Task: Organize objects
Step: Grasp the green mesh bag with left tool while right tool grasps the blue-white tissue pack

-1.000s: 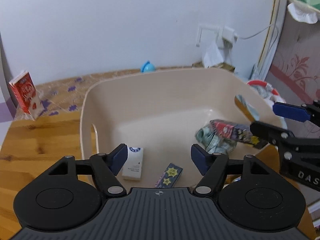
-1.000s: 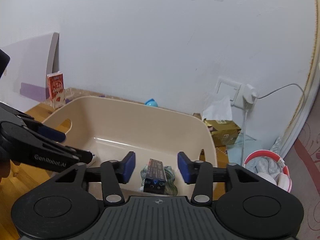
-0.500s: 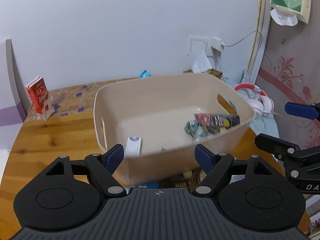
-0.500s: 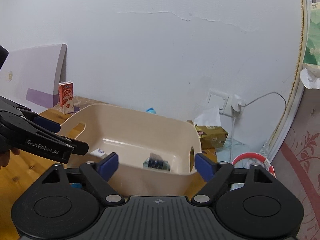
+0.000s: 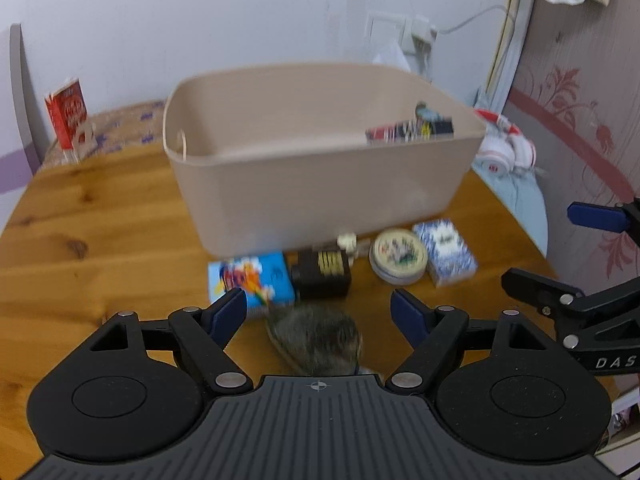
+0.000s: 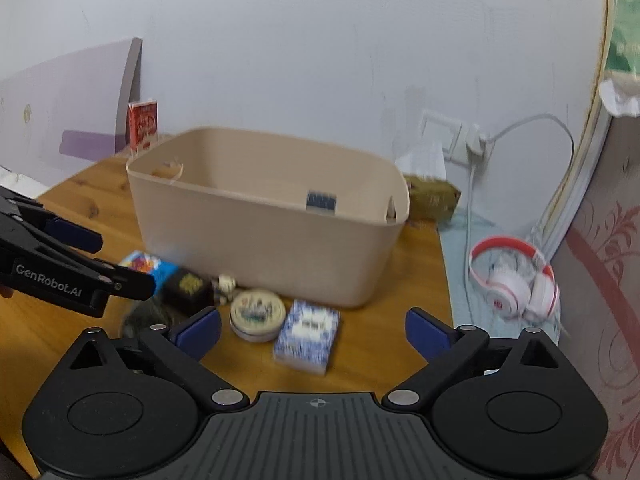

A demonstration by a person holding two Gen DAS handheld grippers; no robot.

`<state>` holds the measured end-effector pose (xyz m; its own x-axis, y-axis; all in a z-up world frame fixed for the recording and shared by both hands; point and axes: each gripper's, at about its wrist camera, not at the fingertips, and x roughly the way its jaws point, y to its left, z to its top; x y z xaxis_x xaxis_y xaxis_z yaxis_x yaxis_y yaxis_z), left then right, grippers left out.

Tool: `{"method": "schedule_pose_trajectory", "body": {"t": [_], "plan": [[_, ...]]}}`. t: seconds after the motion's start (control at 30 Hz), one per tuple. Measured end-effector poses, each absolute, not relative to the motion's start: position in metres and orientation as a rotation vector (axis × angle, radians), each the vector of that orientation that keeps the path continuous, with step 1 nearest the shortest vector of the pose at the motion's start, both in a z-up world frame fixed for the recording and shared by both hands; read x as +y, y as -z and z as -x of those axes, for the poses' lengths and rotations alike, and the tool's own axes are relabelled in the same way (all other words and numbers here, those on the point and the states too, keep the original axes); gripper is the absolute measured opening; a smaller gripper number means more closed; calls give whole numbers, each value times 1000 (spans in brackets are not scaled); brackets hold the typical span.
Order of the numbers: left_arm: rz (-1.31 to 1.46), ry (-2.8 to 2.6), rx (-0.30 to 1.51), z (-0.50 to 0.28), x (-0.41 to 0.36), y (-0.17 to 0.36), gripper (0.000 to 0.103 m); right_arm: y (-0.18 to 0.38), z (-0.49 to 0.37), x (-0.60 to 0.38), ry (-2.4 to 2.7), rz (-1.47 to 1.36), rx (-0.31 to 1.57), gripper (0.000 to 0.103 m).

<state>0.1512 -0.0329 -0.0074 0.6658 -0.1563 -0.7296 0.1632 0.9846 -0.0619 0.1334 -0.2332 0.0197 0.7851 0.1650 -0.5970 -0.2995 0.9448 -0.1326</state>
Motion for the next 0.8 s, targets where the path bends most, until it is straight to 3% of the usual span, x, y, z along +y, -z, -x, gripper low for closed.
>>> {"method": "schedule_pose_trajectory", "body": {"t": [0.33,0.8], "plan": [[28,195,1008,-156,-41,59,81,24,-141,-243,-272,177,727,103],[-55,113,927,-169,-47,66,79,59,-171,-233,-269,163,791,103]]}}
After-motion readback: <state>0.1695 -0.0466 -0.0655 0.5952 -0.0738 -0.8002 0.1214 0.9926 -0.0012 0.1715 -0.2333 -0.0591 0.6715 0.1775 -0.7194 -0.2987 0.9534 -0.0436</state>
